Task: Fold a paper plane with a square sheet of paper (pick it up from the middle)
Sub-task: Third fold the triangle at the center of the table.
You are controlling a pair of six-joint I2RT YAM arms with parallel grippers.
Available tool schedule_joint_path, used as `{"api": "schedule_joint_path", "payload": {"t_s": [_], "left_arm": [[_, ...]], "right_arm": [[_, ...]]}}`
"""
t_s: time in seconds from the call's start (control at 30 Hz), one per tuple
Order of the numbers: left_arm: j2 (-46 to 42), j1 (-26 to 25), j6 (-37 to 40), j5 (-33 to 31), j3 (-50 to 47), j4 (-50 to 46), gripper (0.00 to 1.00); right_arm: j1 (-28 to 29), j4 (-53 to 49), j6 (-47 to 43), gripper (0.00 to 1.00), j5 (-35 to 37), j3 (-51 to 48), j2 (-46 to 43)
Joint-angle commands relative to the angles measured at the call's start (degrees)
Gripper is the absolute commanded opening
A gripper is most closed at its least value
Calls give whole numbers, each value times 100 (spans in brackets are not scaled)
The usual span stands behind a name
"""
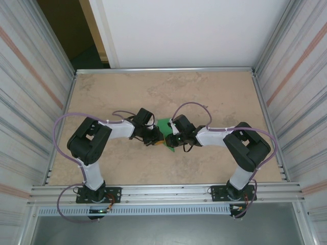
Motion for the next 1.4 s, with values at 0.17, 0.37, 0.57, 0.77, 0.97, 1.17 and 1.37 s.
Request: {"api": "schedule_joint_path", "payload": {"t_s": [0.17,0.37,0.57,0.77,0.97,1.17,1.37], "left_arm": [[340,-19,193,-431,76,-630,11],[360,-14,213,-452,129,-712,11],[360,-12,162,-480,192,-759,11],[385,-13,122,-480,200,-803,11],[413,-13,147,-465,218,-860,11],[446,-14,191,-454,271,-906,11],[448,-15,231,-412,301,-909,11]], "right_arm": [[-105,-688,463,38,448,-70,-900],[-140,-806,683,37,203,-238,-1371],[133,-819,823,21,-212,-67,-985],[268,-739,887,13,-333,143,-449],[224,-711,838,11,-348,231,-214],[123,-623,815,11,-478,289,-35],[26,-657,753,11,-547,290,53]]}}
